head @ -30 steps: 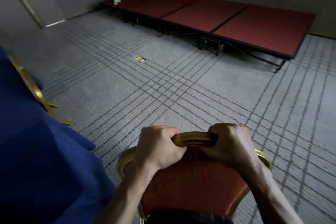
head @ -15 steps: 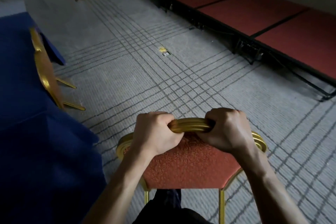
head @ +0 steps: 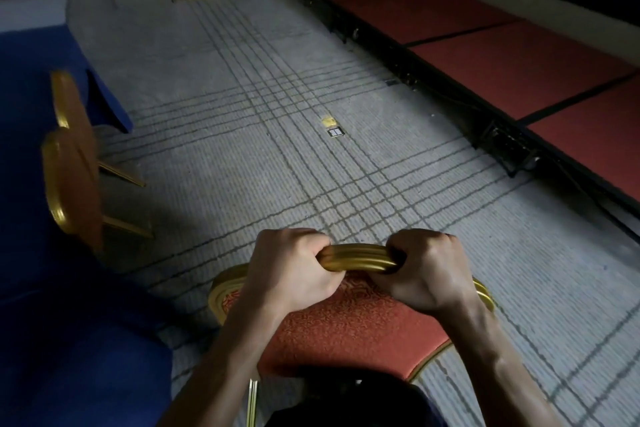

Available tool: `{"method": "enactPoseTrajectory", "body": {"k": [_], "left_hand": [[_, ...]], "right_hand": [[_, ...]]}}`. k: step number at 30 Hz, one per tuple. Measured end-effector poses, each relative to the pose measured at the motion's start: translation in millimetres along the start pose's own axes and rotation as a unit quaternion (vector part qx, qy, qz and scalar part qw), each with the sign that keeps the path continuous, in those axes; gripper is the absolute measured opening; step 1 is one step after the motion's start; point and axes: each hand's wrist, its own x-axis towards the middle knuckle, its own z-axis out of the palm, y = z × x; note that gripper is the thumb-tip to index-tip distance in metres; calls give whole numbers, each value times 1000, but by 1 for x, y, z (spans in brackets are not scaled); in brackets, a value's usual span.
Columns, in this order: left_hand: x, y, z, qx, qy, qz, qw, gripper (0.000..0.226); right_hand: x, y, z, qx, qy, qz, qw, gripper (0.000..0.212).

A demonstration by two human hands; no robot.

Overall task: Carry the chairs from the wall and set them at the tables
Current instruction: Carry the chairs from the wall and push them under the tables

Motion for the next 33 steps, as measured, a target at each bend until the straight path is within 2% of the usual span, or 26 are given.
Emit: {"method": "enactPoseTrajectory", "body": {"k": [3, 12, 16, 21, 27, 33], "left_hand": [[36, -29, 11, 16, 6, -15, 1000, 33], [159, -119, 58, 86, 34, -63, 994, 36], [207, -150, 70, 105, 47, -98, 989, 45], [262, -174, 69, 144, 46, -137, 979, 43], [326, -242, 75, 152, 57, -149, 975, 34], [405, -333, 93, 142, 84, -165, 972, 36]], "right_hand": [[48, 14, 20, 8, 0, -22, 1000, 47], [223, 69, 86, 47, -13, -90, 995, 41], [299, 87, 113, 62, -40, -124, 989, 42], [371, 98, 117, 86, -12, -180, 980, 37], [469, 98, 151, 82, 4, -230, 970, 35], [591, 100, 205, 68, -10, -222, 973, 35]]}}
